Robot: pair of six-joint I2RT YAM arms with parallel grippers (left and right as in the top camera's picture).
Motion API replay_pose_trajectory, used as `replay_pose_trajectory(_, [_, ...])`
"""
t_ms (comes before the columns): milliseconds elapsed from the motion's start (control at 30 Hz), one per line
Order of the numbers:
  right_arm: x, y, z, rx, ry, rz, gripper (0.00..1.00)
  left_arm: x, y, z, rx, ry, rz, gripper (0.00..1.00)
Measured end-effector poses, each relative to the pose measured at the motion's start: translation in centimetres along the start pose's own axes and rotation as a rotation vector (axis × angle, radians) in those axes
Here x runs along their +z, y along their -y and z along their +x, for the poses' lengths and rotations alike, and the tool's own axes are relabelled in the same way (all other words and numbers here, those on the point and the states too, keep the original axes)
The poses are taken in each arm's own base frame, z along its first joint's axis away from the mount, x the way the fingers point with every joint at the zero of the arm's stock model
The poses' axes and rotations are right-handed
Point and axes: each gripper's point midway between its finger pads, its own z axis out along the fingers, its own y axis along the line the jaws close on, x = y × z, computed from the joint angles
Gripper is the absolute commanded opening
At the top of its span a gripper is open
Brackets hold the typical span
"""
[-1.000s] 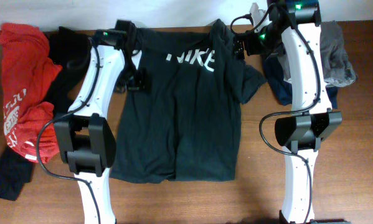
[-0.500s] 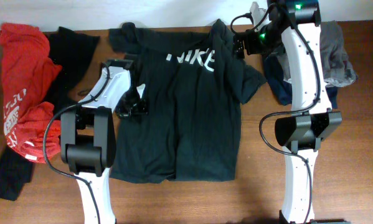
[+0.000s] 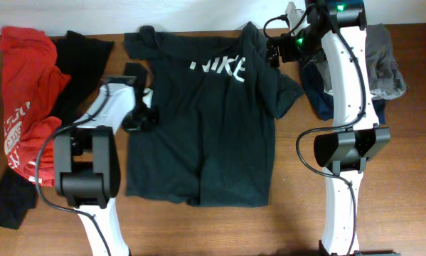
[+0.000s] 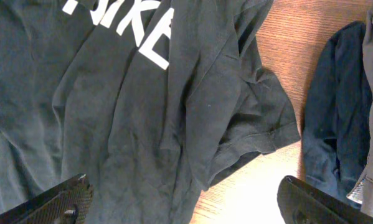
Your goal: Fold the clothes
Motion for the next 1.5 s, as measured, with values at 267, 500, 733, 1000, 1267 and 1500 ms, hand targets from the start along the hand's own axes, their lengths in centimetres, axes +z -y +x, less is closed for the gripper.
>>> replay_pose_trajectory(267, [0.0, 0.0, -0.2, -0.002, 0.008, 0.001, 0.99, -0.5, -9.6, -6.3, -0.193, 0.257, -0.086, 0.01])
replay_pose_trajectory(500, [0.0, 0.4, -0.6, -0.006, 0.025, 0.022, 0.99, -1.3, -14.4, -7.2, -0.275, 0.253, -0.152, 0.21])
replay_pose_trajectory(733, [-0.2, 1.5, -0.2, 0.025, 0.012, 0.046, 0.99, -9.7, -13.6, -11.8, -0.233, 0.34, -0.164, 0.57])
replay_pose_trajectory(1000, [-0.6, 7.1, 1.5, 0.203, -0.032, 0.071, 0.99, -16.6, -4.6, -9.9, -0.02, 0.283, -0.064, 0.7])
replay_pose_trajectory(1267, [1.7, 9.6, 3.1, 0.269, -0.095, 0.065, 0.99, -15.1, 6.7, -2.9, 0.399, 0.048, -0.015, 0.7])
replay_pose_trajectory(1500, [5.3, 9.4, 4.5, 0.276, -0.16, 0.035, 0.99, -14.5, 12.3, 2.8, 0.677, -0.106, -0.01, 0.69])
